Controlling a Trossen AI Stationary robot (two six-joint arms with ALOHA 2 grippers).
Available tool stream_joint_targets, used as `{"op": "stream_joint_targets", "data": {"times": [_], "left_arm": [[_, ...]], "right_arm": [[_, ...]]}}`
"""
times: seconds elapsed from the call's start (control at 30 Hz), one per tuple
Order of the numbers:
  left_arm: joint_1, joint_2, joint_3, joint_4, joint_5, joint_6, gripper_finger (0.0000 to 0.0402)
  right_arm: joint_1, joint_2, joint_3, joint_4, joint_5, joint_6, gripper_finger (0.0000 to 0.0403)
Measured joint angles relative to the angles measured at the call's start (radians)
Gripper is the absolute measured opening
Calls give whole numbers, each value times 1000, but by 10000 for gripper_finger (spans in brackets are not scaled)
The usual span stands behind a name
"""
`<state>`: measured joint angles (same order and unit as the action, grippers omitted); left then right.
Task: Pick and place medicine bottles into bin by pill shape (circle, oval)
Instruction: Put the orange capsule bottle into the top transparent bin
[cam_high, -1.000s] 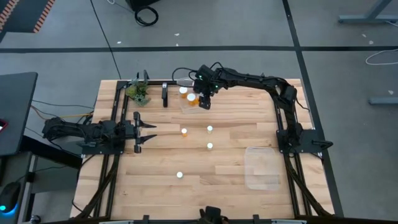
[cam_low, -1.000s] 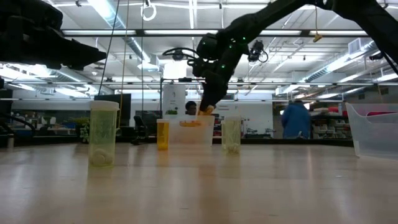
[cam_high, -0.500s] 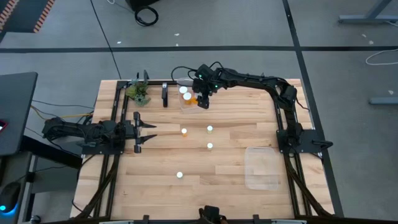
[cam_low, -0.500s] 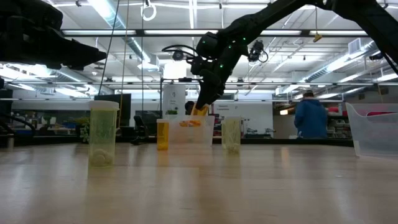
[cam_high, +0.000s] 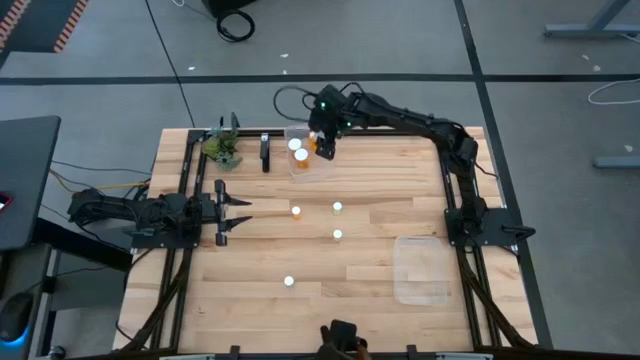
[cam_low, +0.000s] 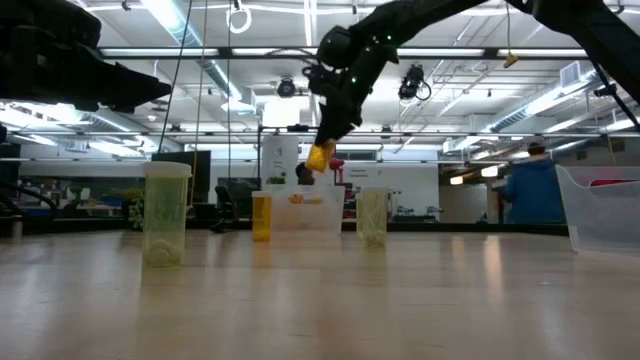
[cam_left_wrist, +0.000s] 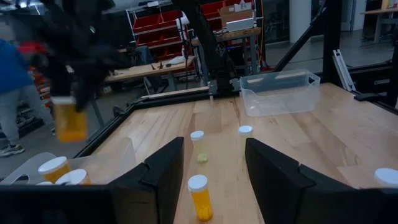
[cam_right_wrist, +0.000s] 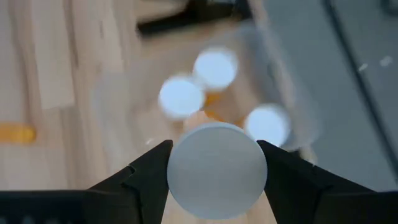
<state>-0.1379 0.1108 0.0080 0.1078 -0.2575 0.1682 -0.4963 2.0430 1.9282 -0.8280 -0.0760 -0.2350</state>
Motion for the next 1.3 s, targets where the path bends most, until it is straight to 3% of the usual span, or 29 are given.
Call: {"op": "stream_joint_targets", "data": {"times": [0.23, 0.73, 0.87, 1.3], "left_arm": [[0, 0, 0, 0, 0, 0, 177], [0, 0, 0, -1, 0, 0, 177], [0, 0, 0, 0, 0, 0, 178], [0, 0, 0, 0, 0, 0, 180]], "right_arm": [[-27, 0, 104, 52, 3, -19, 232], [-5, 136, 105, 29, -25, -16, 232], [-9, 139, 105, -4, 23, -16, 232], [-26, 139, 59, -11, 9, -2, 232]]}}
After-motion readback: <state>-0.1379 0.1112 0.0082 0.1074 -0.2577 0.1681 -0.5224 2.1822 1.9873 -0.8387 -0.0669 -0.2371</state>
